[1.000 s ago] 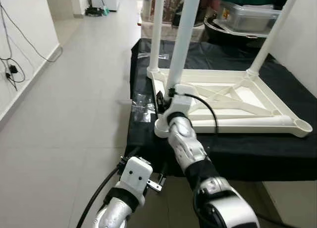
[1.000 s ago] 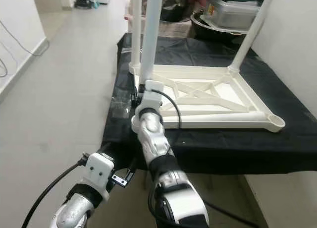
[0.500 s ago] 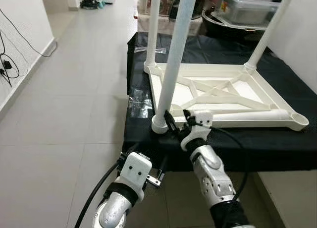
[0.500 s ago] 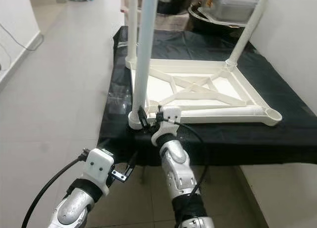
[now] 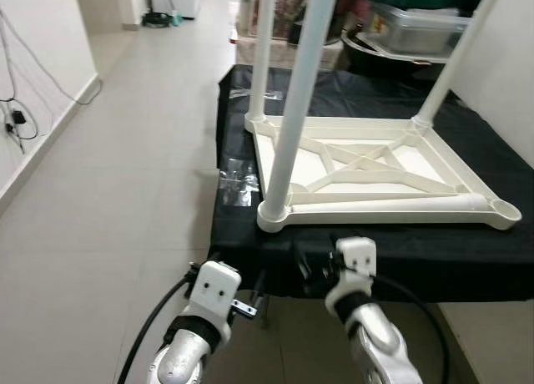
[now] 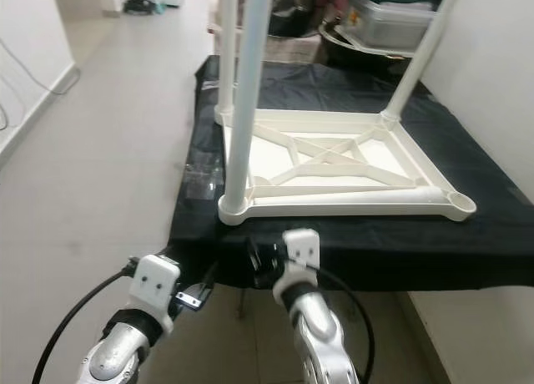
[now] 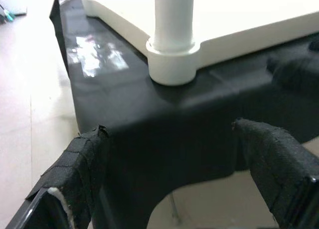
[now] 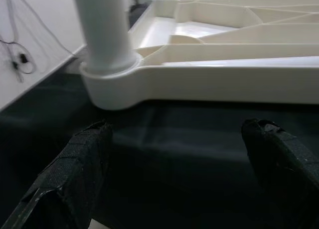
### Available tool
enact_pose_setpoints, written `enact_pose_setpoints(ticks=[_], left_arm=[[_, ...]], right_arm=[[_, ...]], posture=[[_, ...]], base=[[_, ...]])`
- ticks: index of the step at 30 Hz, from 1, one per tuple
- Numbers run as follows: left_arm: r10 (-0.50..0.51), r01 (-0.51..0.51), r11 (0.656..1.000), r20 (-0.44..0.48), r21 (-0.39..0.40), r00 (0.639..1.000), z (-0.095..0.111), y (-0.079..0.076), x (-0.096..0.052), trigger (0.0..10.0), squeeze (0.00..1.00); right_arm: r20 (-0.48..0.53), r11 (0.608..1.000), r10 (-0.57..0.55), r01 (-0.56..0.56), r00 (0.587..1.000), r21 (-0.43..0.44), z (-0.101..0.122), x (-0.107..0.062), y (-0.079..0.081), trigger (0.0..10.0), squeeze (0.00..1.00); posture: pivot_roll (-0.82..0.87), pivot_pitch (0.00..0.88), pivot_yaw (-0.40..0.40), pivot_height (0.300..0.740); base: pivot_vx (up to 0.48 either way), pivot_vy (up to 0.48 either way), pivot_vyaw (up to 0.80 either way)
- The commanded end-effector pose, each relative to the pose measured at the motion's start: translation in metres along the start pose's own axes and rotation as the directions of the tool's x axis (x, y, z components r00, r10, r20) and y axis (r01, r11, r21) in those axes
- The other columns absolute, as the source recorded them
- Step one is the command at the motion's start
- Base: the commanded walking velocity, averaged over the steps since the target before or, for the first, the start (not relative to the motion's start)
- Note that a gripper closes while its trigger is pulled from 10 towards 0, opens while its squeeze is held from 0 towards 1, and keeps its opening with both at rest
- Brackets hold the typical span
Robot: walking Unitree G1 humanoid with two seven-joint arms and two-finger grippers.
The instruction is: Building children table
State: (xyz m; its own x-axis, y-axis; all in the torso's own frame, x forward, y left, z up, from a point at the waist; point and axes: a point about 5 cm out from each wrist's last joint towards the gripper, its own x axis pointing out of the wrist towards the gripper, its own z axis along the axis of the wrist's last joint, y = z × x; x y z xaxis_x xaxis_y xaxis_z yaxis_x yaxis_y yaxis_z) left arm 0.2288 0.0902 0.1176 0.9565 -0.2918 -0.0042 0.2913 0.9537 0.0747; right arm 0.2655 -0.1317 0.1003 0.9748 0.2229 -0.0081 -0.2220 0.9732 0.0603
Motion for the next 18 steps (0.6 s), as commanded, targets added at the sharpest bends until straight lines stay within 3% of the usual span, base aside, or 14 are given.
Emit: enact_pose_setpoints(ticks=[1, 13, 18], left_arm=[[-0.018, 0.018, 1.0, -0.055, -0.004, 0.998, -0.009, -0.003, -0.001, 10.0, 0.0], [-0.055, 0.056, 0.998, -0.098, 0.013, 0.994, -0.019, -0.005, 0.001, 10.0, 0.0], [-0.059, 0.06, 0.998, -0.105, 0.007, 0.993, -0.021, -0.005, 0.002, 10.0, 0.0]], right_arm=[[-0.004, 1.0, -0.017, 0.017, 1.0, -0.014, 0.001, -0.002, 0.002, 10.0, 0.0], [-0.075, 0.999, -0.053, 0.053, 0.996, -0.002, -0.007, -0.005, 0.002, 10.0, 0.0], [-0.087, 0.998, -0.056, 0.057, 0.995, 0.007, -0.008, -0.005, 0.002, 10.0, 0.0]], posture=[[0.07, 0.075, -0.078, 0.74], [0.08, 0.047, -0.074, 0.74], [0.08, 0.042, -0.069, 0.74]], base=[[0.0, -0.431, 0.0], [0.0, -0.432, 0.0], [0.281, -0.386, 0.0]])
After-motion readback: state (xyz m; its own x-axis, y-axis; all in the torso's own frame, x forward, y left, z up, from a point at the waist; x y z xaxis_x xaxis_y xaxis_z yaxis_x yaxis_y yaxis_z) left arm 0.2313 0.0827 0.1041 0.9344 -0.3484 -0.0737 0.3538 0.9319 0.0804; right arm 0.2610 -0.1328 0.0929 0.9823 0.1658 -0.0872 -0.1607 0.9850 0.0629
